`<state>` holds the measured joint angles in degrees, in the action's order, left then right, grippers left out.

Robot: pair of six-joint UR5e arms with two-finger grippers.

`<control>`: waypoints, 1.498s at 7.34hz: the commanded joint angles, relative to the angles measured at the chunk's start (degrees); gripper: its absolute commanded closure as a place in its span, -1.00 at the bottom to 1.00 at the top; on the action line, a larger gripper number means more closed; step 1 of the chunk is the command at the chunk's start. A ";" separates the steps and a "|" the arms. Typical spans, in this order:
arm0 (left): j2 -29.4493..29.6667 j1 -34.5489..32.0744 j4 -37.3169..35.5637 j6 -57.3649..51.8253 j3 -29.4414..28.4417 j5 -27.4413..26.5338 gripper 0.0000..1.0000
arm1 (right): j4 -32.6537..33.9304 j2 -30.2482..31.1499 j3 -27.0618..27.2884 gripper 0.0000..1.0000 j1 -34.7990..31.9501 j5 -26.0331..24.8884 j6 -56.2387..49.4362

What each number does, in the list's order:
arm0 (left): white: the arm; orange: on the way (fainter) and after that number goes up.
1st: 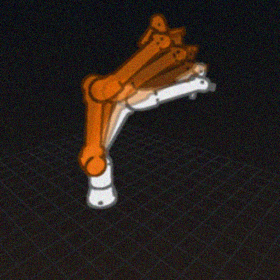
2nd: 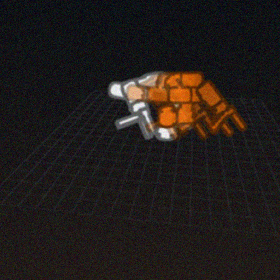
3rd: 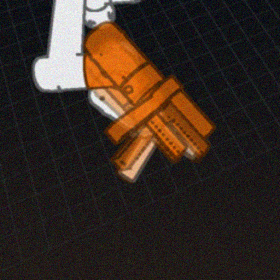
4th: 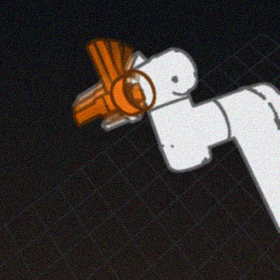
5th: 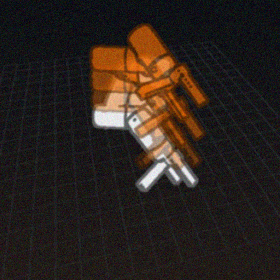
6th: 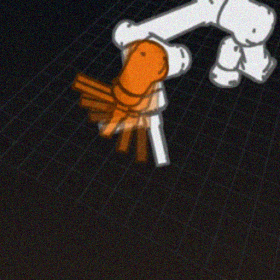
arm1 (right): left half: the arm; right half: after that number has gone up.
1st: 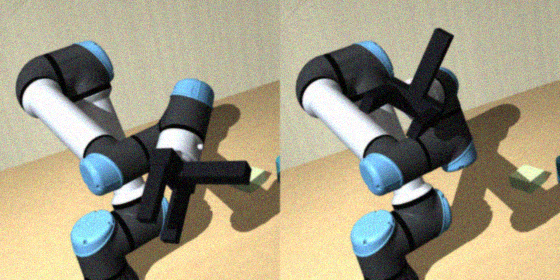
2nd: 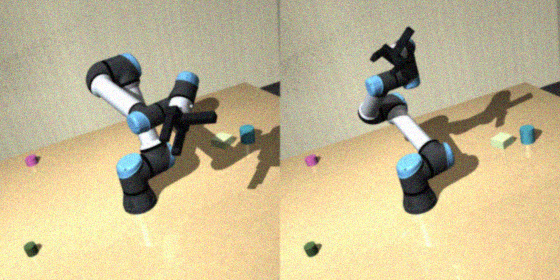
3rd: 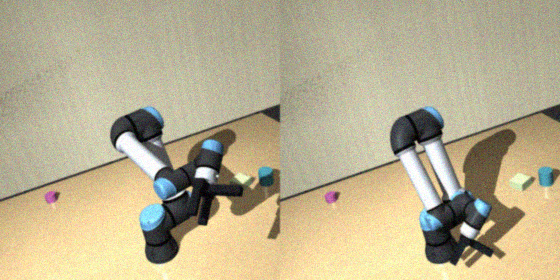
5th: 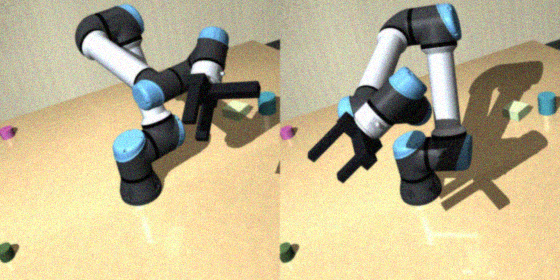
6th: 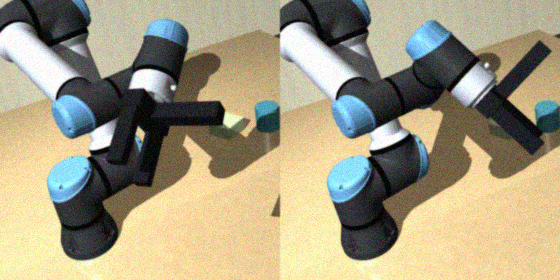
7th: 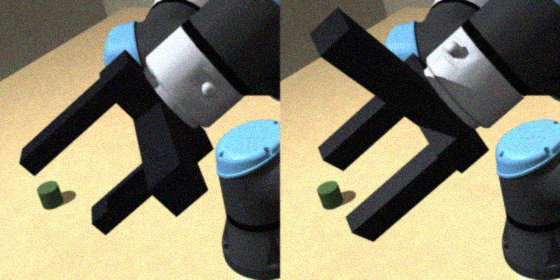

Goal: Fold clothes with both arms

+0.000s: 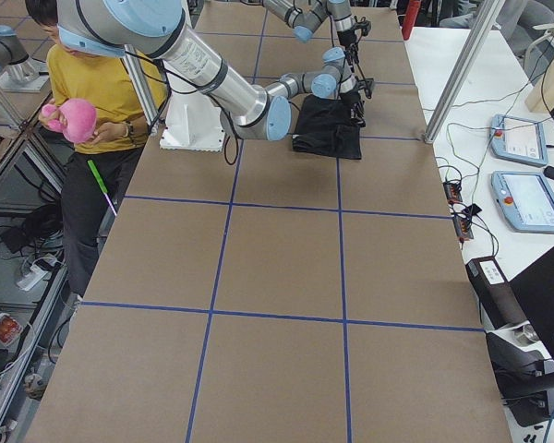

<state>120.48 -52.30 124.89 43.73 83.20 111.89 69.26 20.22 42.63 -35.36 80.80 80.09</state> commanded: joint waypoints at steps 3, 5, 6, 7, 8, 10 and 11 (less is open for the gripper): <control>-0.42 0.09 0.00 0.13 0.38 0.00 -1.00 | -4.23 -4.04 -4.40 0.64 -1.91 7.57 -1.61; -0.51 0.09 0.00 0.22 0.38 0.00 -1.00 | 4.43 -4.23 1.19 0.68 1.68 7.44 1.55; -0.60 0.09 0.00 0.31 0.39 0.00 -1.00 | 9.52 -3.09 6.19 0.78 2.57 7.44 2.61; -0.60 0.18 0.00 0.57 0.39 0.00 -1.00 | 16.36 -2.82 10.42 0.96 3.62 7.44 4.01; -0.51 0.18 0.00 0.66 0.39 0.00 -1.00 | 19.91 -1.25 13.77 1.00 4.68 7.35 5.59; -0.51 0.26 0.00 1.45 0.47 0.00 -1.00 | 19.51 6.55 20.19 1.00 6.00 3.77 5.26; -0.51 0.35 0.00 1.88 0.73 0.00 -1.00 | 19.42 7.37 20.22 1.00 5.22 3.58 4.82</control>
<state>119.97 -52.03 124.89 45.08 83.73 111.89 88.61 25.12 61.16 -29.87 85.48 85.33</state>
